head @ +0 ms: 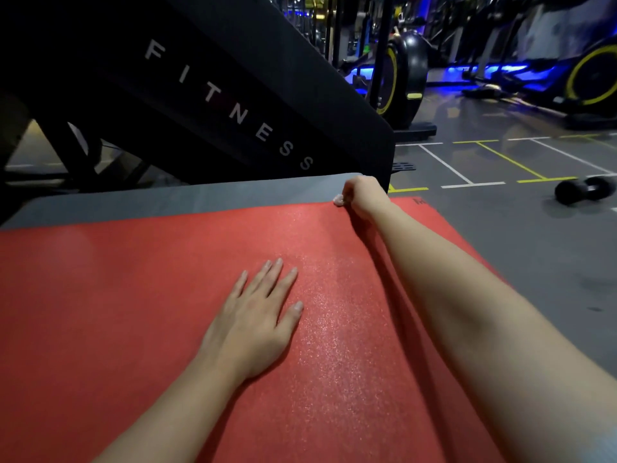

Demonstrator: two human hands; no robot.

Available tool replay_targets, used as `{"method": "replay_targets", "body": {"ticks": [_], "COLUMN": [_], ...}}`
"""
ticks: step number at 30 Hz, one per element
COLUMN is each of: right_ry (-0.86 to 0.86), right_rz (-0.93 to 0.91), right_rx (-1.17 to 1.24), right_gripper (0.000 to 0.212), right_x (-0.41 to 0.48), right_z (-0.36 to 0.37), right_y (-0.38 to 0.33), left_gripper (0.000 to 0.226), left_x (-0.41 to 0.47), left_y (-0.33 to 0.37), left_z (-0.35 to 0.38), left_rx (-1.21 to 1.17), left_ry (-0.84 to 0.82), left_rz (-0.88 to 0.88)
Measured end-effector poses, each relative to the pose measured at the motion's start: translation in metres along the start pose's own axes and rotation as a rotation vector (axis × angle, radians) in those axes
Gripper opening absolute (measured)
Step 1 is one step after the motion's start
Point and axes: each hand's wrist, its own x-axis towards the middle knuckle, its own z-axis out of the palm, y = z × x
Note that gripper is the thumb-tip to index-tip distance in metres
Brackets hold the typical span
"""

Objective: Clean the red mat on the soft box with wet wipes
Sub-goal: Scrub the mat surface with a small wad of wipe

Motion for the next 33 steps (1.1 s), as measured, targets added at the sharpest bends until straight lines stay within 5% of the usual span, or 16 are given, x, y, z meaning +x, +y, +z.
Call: {"method": "replay_targets", "body": {"ticks": [2, 9, 15, 25, 29, 33], "right_ry": [0.016, -0.428, -0.125, -0.385, -0.141, -0.155], "right_rz": [-0.030, -0.198, -0.298, -0.316, -0.427, -0.390], "right_rx": [-0.114, -0.349, -0.267, -0.362, -0.299, -0.259], "right_gripper": [0.007, 0.041, 0.021, 0.039, 0.010, 0.023], "right_x": [0.010, -0.011, -0.028, -0.145, -0.155, -0.172], "right_z": [-0.007, -0.046, -0.019, -0.076, -0.059, -0.061], "right_y": [0.013, 0.035, 0.037, 0.065, 0.069, 0.060], "left_gripper": [0.079, 0.081, 0.081, 0.085, 0.087, 0.084], "left_x": [0.000, 0.000, 0.001, 0.003, 0.004, 0.005], "left_y": [0.001, 0.001, -0.002, -0.001, -0.002, -0.003], "left_z": [0.000, 0.000, -0.001, 0.002, 0.002, 0.000], "left_rx": [-0.004, 0.014, 0.002, 0.006, -0.009, -0.019], "left_ry": [0.002, 0.014, -0.004, -0.011, -0.013, -0.029], "left_rz": [-0.004, -0.016, -0.011, -0.026, -0.021, -0.023]}}
